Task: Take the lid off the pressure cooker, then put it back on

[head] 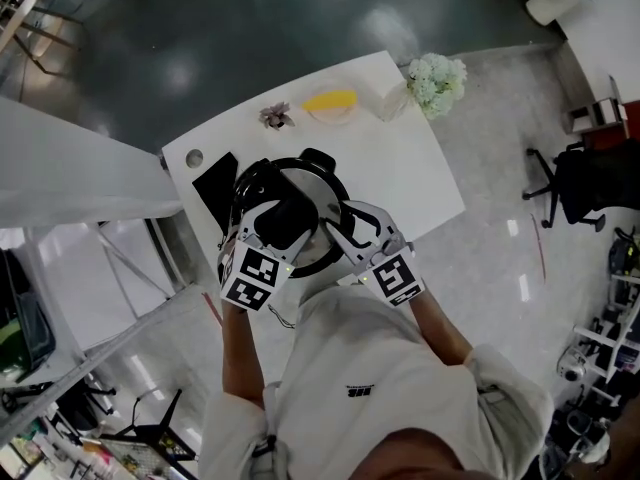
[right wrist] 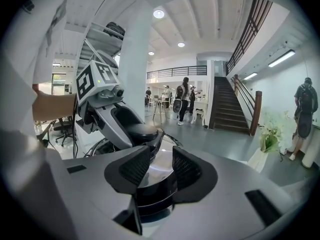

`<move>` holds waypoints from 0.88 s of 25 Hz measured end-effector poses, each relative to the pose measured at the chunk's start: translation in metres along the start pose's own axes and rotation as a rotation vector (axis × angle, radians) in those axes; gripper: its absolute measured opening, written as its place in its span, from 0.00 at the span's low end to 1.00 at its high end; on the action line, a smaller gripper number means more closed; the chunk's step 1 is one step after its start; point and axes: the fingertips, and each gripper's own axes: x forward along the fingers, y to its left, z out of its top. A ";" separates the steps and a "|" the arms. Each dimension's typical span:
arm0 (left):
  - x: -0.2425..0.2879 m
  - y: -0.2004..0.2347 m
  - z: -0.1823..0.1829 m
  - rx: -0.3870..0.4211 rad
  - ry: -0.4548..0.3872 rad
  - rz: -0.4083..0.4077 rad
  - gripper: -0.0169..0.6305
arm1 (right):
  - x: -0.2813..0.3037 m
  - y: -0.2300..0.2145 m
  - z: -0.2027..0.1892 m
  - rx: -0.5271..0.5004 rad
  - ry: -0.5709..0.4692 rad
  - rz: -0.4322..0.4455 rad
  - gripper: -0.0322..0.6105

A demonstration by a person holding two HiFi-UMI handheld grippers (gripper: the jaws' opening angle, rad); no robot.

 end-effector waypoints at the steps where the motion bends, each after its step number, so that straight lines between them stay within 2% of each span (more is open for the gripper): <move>1: 0.000 0.000 0.000 0.006 0.000 -0.006 0.47 | -0.001 0.000 0.000 0.009 0.005 -0.006 0.26; 14: 0.001 -0.002 0.000 0.078 0.013 -0.082 0.47 | -0.006 0.000 0.000 0.015 -0.001 -0.052 0.27; 22: 0.001 -0.004 0.001 0.094 0.009 -0.092 0.47 | -0.011 -0.002 -0.001 0.030 0.008 -0.073 0.26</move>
